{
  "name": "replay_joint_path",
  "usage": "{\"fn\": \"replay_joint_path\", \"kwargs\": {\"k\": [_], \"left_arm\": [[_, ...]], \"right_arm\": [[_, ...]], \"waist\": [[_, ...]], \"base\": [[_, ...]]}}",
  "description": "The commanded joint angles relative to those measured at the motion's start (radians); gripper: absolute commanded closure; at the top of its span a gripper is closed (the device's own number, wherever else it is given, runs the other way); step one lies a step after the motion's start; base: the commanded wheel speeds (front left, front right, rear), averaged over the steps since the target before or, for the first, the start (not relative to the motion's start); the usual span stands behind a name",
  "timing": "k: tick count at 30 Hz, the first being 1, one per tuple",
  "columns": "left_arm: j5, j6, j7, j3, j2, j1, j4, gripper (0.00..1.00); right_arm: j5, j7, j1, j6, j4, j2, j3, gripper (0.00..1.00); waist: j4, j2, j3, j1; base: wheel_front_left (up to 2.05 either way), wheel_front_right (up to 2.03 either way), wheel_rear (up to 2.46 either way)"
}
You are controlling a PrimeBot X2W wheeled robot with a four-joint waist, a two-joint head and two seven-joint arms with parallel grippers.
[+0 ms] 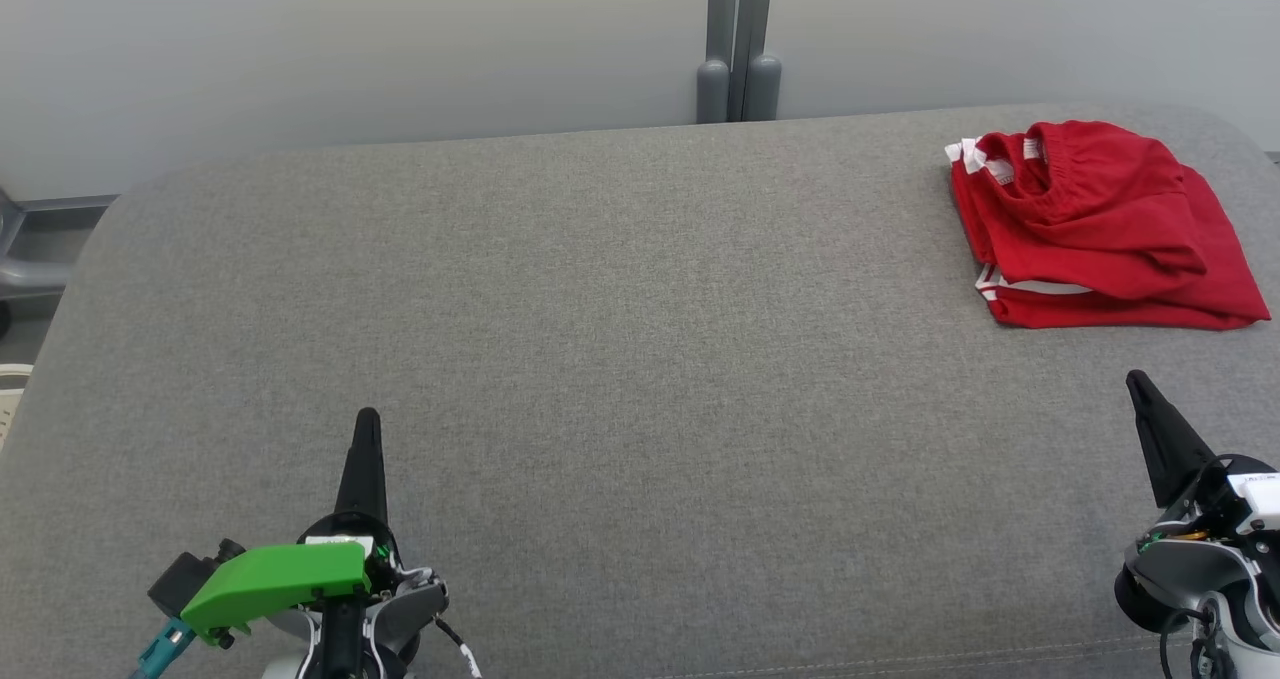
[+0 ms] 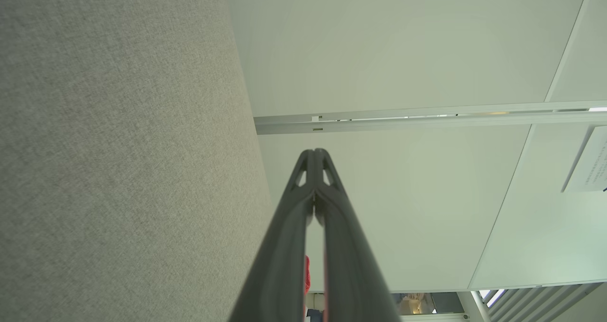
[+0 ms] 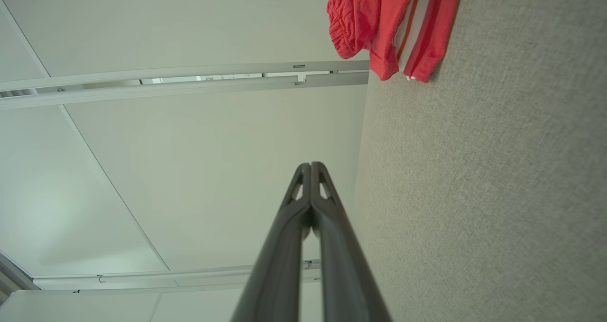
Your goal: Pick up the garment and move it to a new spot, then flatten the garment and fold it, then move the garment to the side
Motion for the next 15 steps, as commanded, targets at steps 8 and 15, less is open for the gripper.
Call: {"fn": "replay_joint_path", "kwargs": {"k": [8, 15], "left_arm": [[-0.007, -0.005, 0.003, 0.000, 0.001, -0.014, 0.001, 1.00], [-0.007, -0.005, 0.002, 0.000, 0.001, -0.014, 0.001, 1.00]], "right_arm": [[-0.003, 0.004, -0.010, 0.000, 0.001, -0.001, -0.003, 1.00], [-0.003, 0.005, -0.010, 0.000, 0.001, -0.001, -0.003, 1.00]], "waist": [[0.000, 0.0000, 0.000, 0.0000], [0.000, 0.0000, 0.000, 0.0000]], "base": [[0.00, 0.00, 0.00], [0.00, 0.00, 0.00]]}}
